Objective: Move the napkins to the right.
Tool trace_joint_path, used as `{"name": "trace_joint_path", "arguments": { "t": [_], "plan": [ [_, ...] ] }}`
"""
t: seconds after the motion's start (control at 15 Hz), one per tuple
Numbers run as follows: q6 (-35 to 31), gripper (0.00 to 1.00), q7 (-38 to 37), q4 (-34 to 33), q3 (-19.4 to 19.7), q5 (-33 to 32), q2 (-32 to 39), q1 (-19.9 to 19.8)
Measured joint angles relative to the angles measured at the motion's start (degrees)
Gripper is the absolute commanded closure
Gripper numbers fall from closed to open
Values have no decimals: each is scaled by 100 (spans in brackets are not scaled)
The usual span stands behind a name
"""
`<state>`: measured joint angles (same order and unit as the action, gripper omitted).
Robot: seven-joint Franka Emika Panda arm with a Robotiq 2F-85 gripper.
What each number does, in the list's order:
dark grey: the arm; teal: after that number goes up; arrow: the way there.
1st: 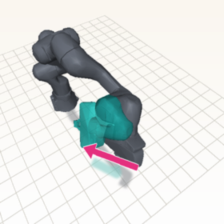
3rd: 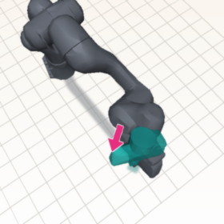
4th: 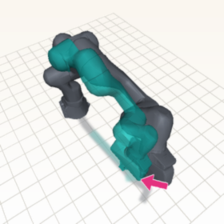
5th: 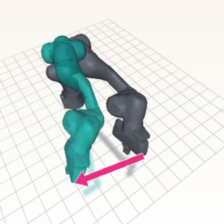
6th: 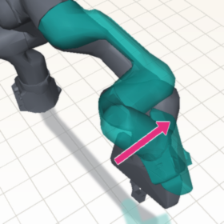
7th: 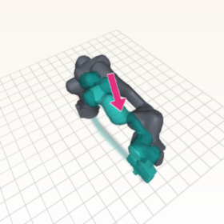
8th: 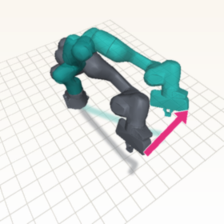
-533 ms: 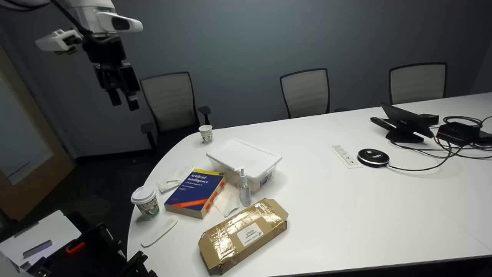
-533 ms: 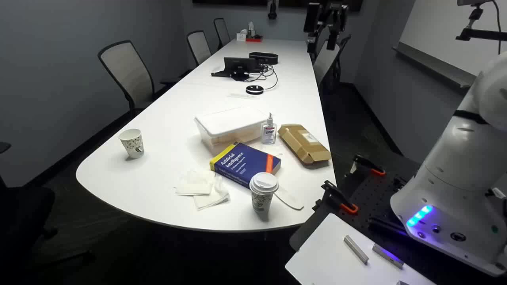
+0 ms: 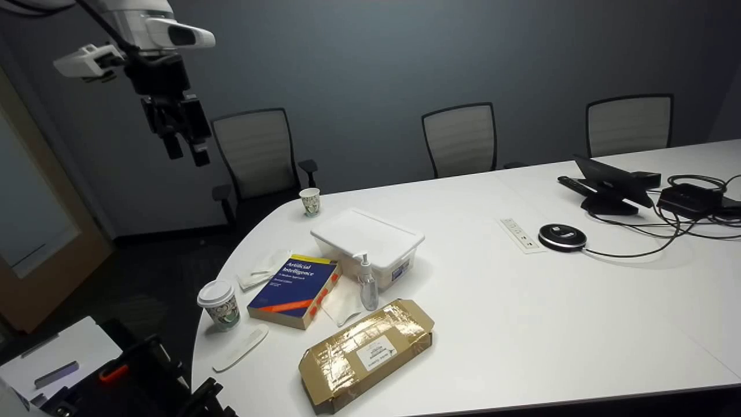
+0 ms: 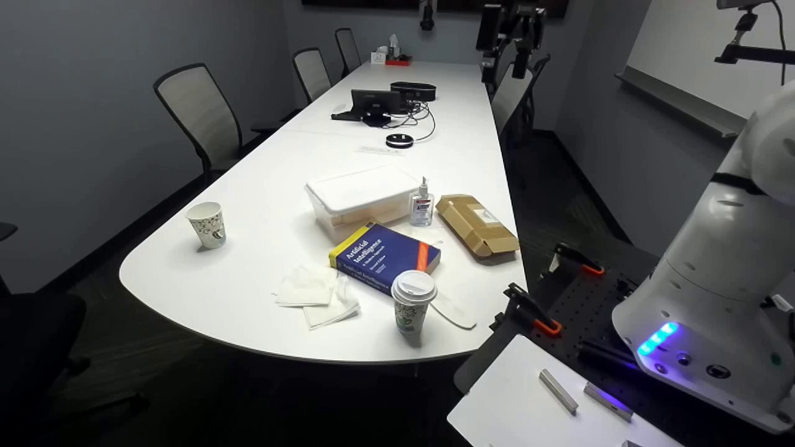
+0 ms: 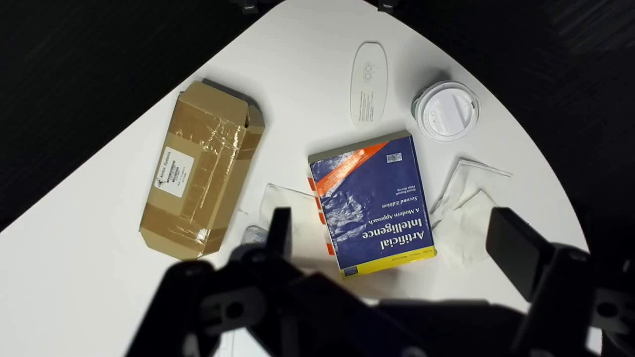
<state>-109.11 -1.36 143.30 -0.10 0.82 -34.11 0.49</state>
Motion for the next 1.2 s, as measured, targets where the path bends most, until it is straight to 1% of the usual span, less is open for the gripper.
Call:
{"name": "trace_joint_path", "arguments": {
  "t": [0.33,0.53,0.67,0.87,1.07,1.2],
  "plan": [
    [-3,0,-18,-3,0,3,51,-3],
    [-252,0,-75,-39,-43,48,446,6],
    [-683,0,-272,-116,-151,85,943,19],
    [-1456,0,-726,-356,-385,221,1869,98],
    [-2121,0,-1400,-738,-677,251,2874,255],
    [-2478,0,-1909,-1032,-843,253,3509,431]
  ]
}}
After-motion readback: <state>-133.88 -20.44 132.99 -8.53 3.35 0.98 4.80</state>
